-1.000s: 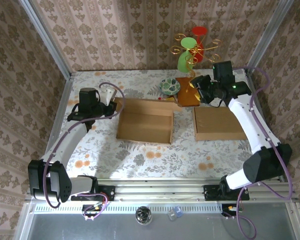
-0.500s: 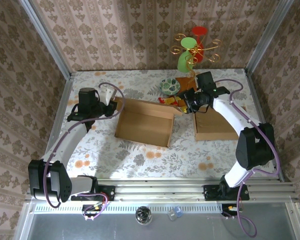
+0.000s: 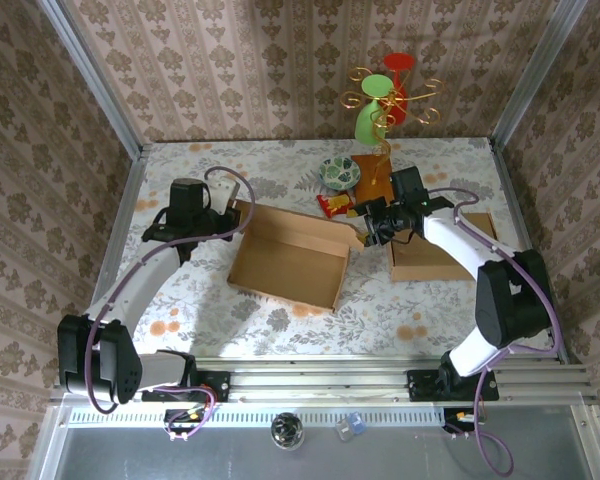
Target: Fold the paper box
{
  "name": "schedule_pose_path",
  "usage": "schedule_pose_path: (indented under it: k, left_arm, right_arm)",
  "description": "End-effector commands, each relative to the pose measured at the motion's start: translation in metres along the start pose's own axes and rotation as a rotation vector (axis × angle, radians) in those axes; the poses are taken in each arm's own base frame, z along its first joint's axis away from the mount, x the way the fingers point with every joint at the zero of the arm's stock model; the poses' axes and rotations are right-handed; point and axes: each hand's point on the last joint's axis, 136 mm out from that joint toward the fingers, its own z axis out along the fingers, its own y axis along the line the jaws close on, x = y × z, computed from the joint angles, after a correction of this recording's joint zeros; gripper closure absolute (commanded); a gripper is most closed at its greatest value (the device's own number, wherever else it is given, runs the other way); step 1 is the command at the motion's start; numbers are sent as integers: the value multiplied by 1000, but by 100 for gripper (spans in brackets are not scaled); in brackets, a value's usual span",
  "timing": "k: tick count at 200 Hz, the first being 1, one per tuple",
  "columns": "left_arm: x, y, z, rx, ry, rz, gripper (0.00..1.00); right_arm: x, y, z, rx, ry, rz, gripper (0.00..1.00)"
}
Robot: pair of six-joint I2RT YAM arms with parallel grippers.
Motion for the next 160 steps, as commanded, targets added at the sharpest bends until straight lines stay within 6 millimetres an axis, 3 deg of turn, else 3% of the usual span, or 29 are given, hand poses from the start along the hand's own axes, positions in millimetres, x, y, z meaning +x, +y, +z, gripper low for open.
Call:
schedule_pose_path:
  k: [1,31,93,160]
  left_arm:
    - [-9,1,-7,-25,-9,-52,100]
    - [-12,2,-9,-30,-18,-62,100]
    - [-14,2,-5,-25,-16,-73,100]
    - [-11,-2,-3,-16,-11,-87,100]
  right_arm:
    - [17,9,-7,-55,52,33,46]
    - [13,-8,-20,3,18,12,45]
    - [19,-19,-19,15,52,31,44]
    - [32,-15,-2,-30,86,101,41]
